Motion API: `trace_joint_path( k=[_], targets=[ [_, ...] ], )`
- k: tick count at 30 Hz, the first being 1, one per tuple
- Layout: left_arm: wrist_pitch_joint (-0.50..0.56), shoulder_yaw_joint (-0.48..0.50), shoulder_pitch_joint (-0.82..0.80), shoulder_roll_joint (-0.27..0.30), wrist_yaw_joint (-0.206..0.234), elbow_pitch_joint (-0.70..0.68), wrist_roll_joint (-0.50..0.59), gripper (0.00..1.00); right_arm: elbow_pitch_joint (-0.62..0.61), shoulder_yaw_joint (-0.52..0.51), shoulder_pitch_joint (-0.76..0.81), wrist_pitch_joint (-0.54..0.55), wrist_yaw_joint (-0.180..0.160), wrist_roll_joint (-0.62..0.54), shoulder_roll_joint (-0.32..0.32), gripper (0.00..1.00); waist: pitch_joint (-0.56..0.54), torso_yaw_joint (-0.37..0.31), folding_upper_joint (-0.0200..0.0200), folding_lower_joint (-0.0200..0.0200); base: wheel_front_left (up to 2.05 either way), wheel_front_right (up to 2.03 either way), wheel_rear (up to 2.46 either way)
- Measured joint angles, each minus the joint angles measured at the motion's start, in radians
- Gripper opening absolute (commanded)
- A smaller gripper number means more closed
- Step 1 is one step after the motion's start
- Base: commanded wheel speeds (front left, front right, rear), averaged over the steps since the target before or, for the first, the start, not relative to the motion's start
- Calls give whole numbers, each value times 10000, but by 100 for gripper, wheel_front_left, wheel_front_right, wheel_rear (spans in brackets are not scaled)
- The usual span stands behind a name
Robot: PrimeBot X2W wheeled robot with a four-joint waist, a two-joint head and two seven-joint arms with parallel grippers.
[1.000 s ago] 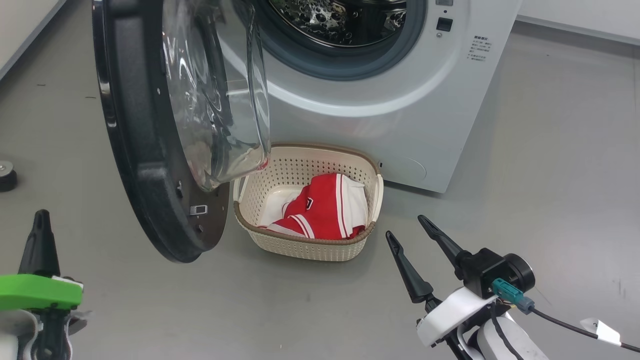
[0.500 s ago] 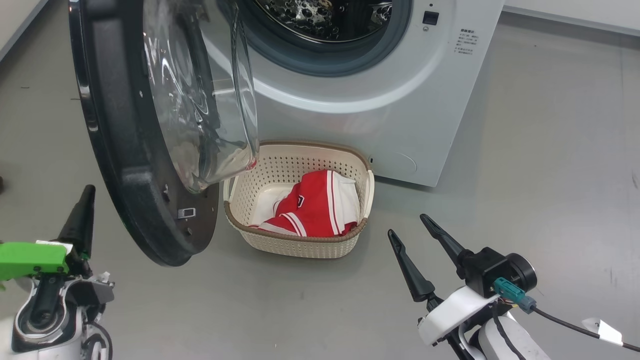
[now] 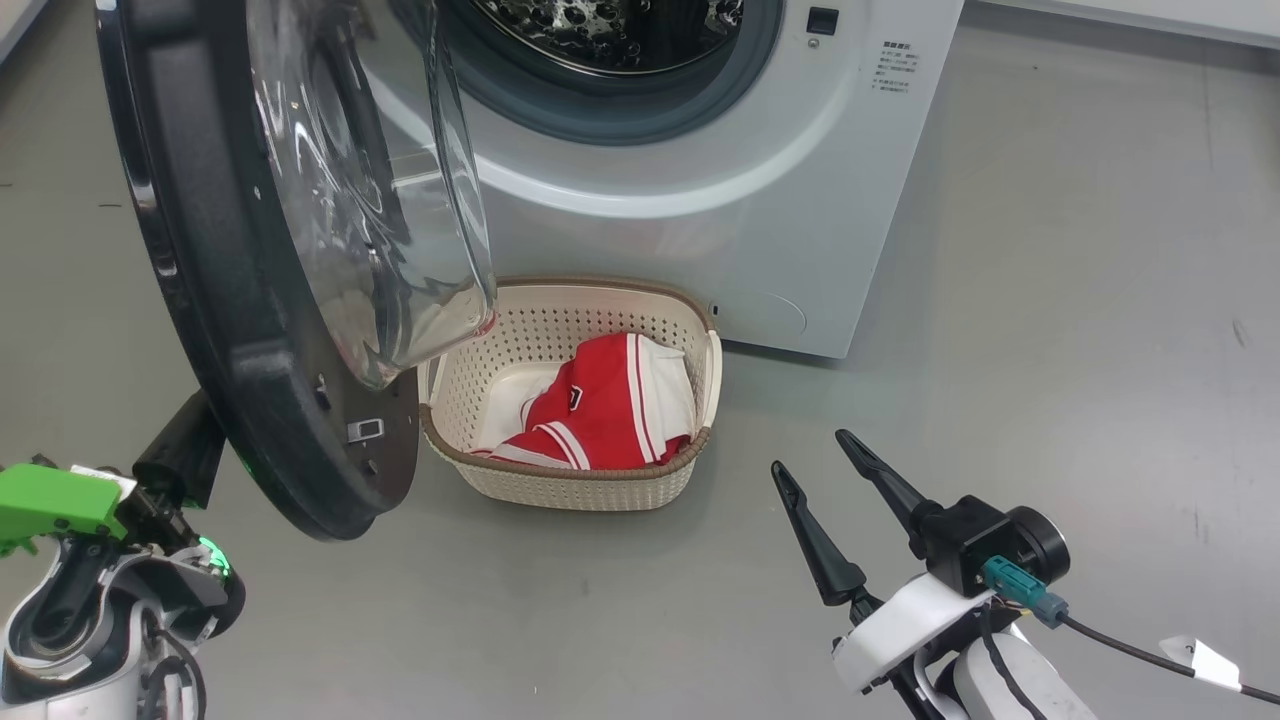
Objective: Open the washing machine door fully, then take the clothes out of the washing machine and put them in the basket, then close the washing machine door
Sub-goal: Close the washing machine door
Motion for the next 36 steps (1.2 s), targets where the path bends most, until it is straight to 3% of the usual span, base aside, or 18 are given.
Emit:
trace_joint_path(
  k=[17,36],
  targets=[
    [520,-142,23,38,376,-585,-73,0,-19,84,-107,0,12,-27,2,100,298,-934,0,0,0,0,0],
    [658,-322,23,38,648,-1137,-142,0,-307,102,-397,-2,-27,-19,13,100,1050,-3000,0,0,0,0,0]
  ],
)
